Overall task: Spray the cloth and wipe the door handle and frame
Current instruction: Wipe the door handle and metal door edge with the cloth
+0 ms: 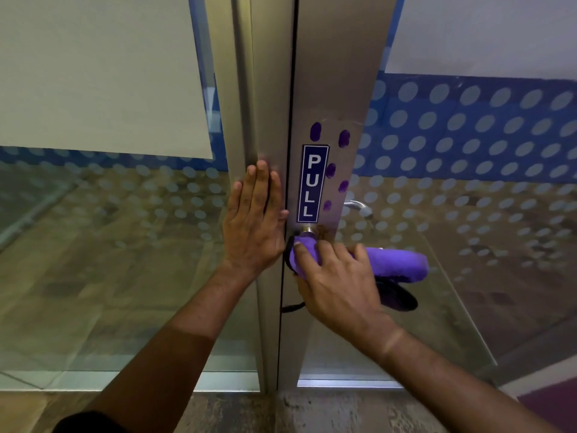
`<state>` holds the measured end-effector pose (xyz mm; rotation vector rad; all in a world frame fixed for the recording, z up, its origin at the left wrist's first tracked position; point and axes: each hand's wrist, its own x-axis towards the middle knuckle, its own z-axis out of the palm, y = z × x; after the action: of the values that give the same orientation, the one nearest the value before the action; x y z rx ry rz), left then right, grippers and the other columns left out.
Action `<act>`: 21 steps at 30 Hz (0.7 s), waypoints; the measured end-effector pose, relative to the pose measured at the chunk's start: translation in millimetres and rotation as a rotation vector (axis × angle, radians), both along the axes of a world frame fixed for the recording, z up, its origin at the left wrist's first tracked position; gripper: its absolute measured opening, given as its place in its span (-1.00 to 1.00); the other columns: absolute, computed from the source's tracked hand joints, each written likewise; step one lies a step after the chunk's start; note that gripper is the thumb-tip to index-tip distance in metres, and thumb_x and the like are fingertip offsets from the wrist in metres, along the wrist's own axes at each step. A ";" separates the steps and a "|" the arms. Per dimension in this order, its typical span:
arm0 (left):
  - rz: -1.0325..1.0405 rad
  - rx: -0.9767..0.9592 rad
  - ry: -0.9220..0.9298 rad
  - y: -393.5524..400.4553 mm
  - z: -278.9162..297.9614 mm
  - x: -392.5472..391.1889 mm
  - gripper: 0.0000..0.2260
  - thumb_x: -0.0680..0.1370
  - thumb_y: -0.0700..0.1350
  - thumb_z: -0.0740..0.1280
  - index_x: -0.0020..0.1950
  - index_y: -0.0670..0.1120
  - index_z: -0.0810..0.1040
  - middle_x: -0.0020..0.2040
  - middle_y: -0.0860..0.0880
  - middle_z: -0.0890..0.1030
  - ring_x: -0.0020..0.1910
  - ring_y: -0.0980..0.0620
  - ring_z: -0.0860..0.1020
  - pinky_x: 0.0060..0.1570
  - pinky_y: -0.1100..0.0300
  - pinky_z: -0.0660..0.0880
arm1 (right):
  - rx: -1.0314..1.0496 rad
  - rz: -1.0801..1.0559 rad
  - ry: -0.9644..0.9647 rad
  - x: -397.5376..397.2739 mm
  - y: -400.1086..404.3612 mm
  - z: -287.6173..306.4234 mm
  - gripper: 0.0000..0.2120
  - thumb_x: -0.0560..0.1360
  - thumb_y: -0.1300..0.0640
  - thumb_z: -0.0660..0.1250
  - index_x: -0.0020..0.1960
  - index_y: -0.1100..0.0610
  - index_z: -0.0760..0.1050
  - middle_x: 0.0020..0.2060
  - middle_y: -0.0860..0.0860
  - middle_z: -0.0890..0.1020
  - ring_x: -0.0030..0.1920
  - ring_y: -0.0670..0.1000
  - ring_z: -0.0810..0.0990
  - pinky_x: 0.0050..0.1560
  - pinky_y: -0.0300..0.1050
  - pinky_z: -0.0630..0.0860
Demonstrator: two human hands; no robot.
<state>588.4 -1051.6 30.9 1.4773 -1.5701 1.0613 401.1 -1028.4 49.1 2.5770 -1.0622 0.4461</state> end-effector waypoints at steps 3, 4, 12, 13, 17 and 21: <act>0.009 -0.010 -0.001 0.2 -0.5 -0.4 -0.44 0.69 -0.03 -0.05 0.60 -0.13 -0.25 0.61 -0.07 -0.32 0.61 -0.02 -0.24 0.59 0.03 -0.20 | 0.033 0.095 -0.011 -35.5 -12.7 0.1 -0.53 0.46 -0.14 0.25 0.31 0.03 0.45 -0.03 0.08 0.59 -0.10 0.17 0.52 -0.08 0.08 0.35; 0.007 -0.006 0.002 0.1 -0.6 -0.1 -0.43 0.69 -0.03 -0.04 0.60 -0.12 -0.27 0.61 -0.07 -0.34 0.61 -0.01 -0.25 0.59 0.03 -0.21 | 0.042 0.098 -0.023 -47.0 -16.3 -1.5 -0.54 0.47 -0.15 0.25 0.30 0.02 0.46 -0.01 0.06 0.59 -0.07 0.15 0.53 -0.04 0.08 0.36; 0.022 -0.021 -0.004 -3.4 -2.3 -1.2 -0.40 0.68 -0.03 0.01 0.60 -0.13 -0.25 0.61 -0.07 -0.32 0.61 -0.02 -0.24 0.59 0.02 -0.21 | 0.064 -0.043 -0.122 -37.3 -7.0 -12.3 -0.54 0.35 -0.09 0.34 0.21 0.05 0.50 -0.08 0.02 0.59 -0.05 0.14 0.53 -0.01 0.09 0.32; 0.020 -0.026 0.003 -4.1 -2.2 -1.7 -0.41 0.68 -0.03 0.00 0.60 -0.13 -0.24 0.62 -0.07 -0.31 0.61 -0.02 -0.23 0.59 0.02 -0.21 | 0.061 -0.047 -0.126 -30.2 -4.7 -13.0 -0.53 0.36 -0.09 0.34 0.22 0.06 0.49 -0.09 0.02 0.58 -0.05 0.14 0.52 -0.01 0.10 0.31; 0.030 -0.061 -0.009 -6.3 -4.0 -1.5 -0.43 0.68 -0.02 -0.03 0.61 -0.14 -0.19 0.63 -0.08 -0.27 0.62 -0.04 -0.20 0.59 0.01 -0.20 | 0.037 0.001 -0.124 -21.8 -5.0 -12.3 -0.54 0.44 -0.12 0.27 0.27 0.06 0.47 -0.08 0.02 0.57 -0.05 0.14 0.51 0.05 0.12 0.31; 0.049 -0.060 -0.009 -6.6 -2.7 -0.3 -0.41 0.68 0.00 -0.02 0.60 -0.11 -0.24 0.62 -0.05 -0.31 0.61 -0.01 -0.24 0.58 0.02 -0.24 | 0.073 -0.034 -0.125 -65.3 -17.4 -16.5 -0.59 0.48 -0.14 0.21 0.24 0.02 0.51 0.03 -0.01 0.58 0.08 0.13 0.51 0.17 0.23 0.33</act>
<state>588.1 -1058.2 28.2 1.4790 -1.5019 1.1343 335.8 -1045.8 32.5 2.6194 -1.1828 0.5772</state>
